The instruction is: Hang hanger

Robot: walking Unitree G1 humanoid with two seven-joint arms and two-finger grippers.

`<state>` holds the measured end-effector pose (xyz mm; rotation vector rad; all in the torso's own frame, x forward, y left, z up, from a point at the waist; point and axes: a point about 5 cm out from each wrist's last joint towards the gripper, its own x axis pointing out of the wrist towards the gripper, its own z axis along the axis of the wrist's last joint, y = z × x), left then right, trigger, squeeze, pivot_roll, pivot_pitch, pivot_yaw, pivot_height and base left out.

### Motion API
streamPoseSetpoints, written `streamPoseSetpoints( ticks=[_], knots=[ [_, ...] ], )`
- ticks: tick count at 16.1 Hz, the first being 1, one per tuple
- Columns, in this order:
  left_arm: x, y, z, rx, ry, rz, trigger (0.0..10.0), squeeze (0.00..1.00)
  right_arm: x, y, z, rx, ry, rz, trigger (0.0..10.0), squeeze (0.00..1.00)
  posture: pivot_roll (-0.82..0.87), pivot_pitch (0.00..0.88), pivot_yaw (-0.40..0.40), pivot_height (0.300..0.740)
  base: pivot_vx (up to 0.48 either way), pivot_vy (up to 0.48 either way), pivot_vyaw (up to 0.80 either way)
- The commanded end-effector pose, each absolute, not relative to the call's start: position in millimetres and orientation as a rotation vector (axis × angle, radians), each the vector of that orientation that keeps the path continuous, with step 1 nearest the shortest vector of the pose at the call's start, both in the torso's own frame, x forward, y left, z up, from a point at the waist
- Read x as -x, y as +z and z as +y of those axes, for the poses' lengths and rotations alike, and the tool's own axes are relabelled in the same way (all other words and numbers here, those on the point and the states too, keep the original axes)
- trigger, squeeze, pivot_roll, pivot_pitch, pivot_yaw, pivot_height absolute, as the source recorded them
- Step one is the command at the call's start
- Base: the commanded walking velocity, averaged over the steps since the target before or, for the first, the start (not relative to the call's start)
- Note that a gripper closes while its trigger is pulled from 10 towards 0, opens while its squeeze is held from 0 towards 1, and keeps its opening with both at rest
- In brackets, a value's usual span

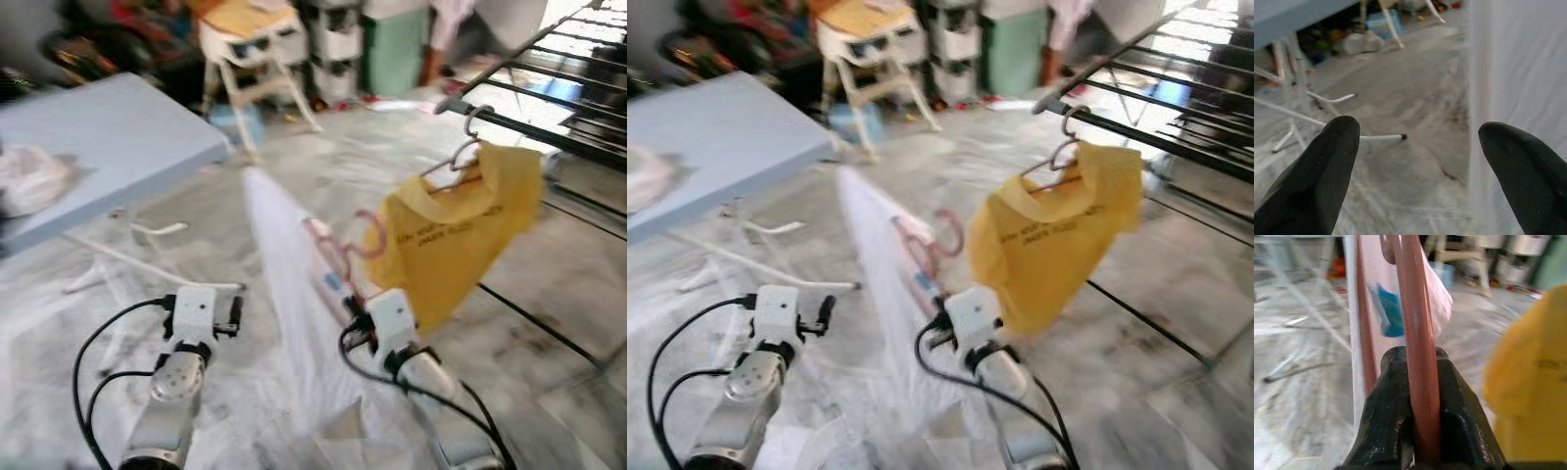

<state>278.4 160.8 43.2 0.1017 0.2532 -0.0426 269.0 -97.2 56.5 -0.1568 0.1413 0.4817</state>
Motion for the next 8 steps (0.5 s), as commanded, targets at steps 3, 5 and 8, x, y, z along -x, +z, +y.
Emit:
streamPoseSetpoints(
  ticks=[3,5,8],
  knots=[
    [-275.2,42.1,158.0,-0.134,-0.085,0.253,10.0,0.0,-268.7,67.8,-89.7,0.172,0.56,0.077,10.0,0.0,-0.05,0.0,0.089,0.74,0.0,0.0,0.16],
    [-273.7,42.0,155.5,-0.11,-0.116,0.253,10.0,0.0,-267.1,67.0,-89.2,0.179,0.574,0.079,10.0,0.0,-0.05,0.0,0.089,0.74,0.0,0.0,0.0],
    [-271.9,42.6,146.9,-0.073,-0.179,0.248,10.0,0.0,-265.6,65.8,-89.0,0.188,0.586,0.081,10.0,0.0,-0.06,0.0,0.088,0.74,0.0,0.0,0.0]
  ],
)
